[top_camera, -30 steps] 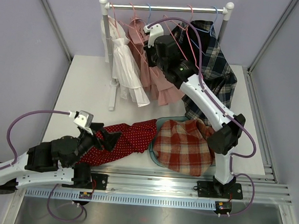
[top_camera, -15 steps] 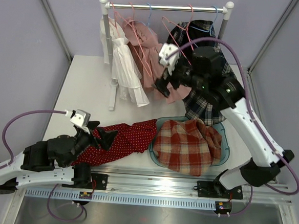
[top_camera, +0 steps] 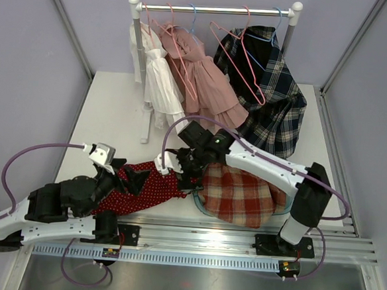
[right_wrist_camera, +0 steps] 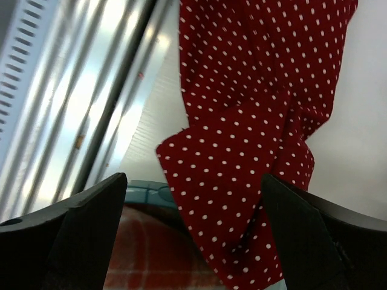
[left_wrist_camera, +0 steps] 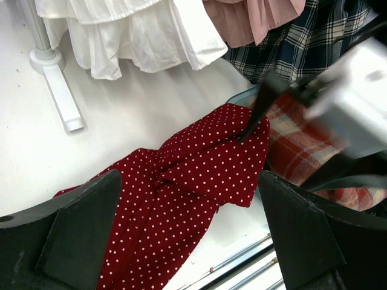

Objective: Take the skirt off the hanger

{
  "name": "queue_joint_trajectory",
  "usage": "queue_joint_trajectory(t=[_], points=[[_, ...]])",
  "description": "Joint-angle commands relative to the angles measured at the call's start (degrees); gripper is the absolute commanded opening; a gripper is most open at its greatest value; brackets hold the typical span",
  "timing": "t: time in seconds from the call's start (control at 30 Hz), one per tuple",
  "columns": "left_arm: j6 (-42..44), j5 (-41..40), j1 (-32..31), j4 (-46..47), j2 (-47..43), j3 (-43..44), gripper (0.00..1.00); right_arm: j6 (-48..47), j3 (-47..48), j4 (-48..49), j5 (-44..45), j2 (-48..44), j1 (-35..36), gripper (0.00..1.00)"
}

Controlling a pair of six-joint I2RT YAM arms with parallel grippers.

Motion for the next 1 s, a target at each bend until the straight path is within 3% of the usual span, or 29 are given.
queue_joint_trajectory(t=[0.0, 0.13, 0.4, 0.53, 0.63, 0.67, 0.83, 0.97], points=[[-1.77, -0.52, 0.15, -1.40, -1.50, 1.46, 0.99, 6.19, 2.26, 8.74, 10.17, 3.96, 0.46, 0.99], [-3.35, -0.43, 0.15, -3.95, -3.78, 1.72, 0.99, 8.66, 2.10, 13.13, 14.92, 8.81, 0.46, 0.99], [-6.08, -1.57, 0.15, -8.43, -8.44, 2.60, 0.99, 10.42, 2.45, 16.92, 16.08, 17.68, 0.55, 0.99], [-7.13, -1.84, 0.15, -9.06, -10.37, 2.08, 0.99, 10.95, 2.89, 17.10, 15.55, 20.68, 0.47, 0.90], [-7.31, -1.84, 0.15, -8.97, -10.99, 1.73, 0.99, 11.56, 4.29, 15.87, 15.02, 22.53, 0.47, 0.69], [-7.39, -1.84, 0.15, -8.97, -11.08, 1.73, 0.99, 11.74, 5.43, 14.56, 14.76, 23.14, 0.55, 0.53], [-7.66, -1.57, 0.15, -8.97, -11.08, 1.73, 0.99, 11.83, 7.81, 11.21, 13.27, 20.08, 0.47, 0.03], [-7.83, -1.57, 0.15, -8.79, -11.08, 1.81, 0.99, 12.18, 12.80, 5.87, 10.11, 11.66, -0.06, 0.00]])
